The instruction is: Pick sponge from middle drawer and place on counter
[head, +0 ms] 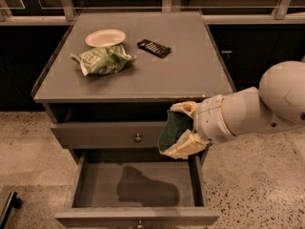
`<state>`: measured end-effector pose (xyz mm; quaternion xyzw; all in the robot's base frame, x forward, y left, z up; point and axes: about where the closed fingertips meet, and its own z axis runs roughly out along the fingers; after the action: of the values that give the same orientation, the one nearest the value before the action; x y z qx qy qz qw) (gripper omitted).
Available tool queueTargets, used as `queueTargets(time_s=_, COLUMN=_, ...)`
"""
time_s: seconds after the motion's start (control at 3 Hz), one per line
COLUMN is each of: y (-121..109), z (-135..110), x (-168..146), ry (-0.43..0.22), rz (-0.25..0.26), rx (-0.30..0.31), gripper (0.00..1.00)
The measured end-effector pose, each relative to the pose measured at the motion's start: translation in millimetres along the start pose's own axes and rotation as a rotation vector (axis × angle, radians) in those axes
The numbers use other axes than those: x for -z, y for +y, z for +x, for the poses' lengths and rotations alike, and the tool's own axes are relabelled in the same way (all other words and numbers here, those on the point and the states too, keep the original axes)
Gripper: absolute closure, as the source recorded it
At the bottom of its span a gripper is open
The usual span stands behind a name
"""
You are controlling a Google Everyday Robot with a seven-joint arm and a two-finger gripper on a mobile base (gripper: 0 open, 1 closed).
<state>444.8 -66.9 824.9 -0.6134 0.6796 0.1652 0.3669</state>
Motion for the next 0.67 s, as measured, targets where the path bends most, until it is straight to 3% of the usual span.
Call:
queueTargets(time_s=0.33, y=0.1, z=-0.6, x=0.0, ry=0.000, rz=0.001, rx=0.001, gripper=1.00)
queueTargets(time_s=0.67, y=-26.7, z=-7.3, x=17.7, ry=0.011, rz=0.031, rx=0.029, gripper=1.00)
